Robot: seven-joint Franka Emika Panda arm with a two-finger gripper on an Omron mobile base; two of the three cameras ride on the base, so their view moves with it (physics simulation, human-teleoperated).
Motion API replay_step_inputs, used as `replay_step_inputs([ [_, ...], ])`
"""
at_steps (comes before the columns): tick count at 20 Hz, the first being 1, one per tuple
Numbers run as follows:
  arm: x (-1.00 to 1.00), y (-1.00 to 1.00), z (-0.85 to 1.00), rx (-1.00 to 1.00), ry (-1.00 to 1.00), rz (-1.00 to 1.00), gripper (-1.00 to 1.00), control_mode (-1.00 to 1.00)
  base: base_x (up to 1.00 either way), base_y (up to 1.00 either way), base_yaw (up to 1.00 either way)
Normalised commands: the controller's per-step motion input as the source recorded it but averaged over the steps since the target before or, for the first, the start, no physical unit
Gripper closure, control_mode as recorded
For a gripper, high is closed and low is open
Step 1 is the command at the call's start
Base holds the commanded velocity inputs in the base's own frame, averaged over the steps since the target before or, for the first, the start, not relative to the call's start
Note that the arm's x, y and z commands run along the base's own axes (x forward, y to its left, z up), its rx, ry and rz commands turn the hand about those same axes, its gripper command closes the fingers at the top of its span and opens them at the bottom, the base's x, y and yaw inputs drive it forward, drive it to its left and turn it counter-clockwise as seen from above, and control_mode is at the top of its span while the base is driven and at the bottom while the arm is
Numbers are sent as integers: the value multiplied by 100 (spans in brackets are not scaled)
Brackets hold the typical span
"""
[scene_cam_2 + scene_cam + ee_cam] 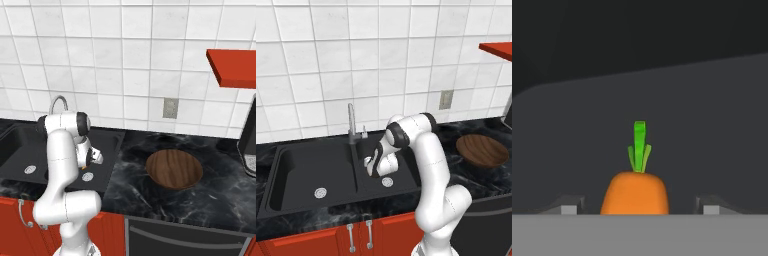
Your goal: Pick the corns from the cabinet and place them in one bowl. Pick the carrot from the sink and place it in the other bowl.
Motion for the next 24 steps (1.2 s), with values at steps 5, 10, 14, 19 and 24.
replay_step_inputs([
  [5,0,0,0,0,0,0,100,-100,0,0,0],
  [10,0,0,0,0,0,0,100,-100,0,0,0],
  [14,0,0,16,0,0,0,100,-100,0,0,0],
  [19,-11,-15,57,0,0,0,100,-100,0,0,0],
  [24,-34,-22,64,0,0,0,100,-100,0,0,0],
])
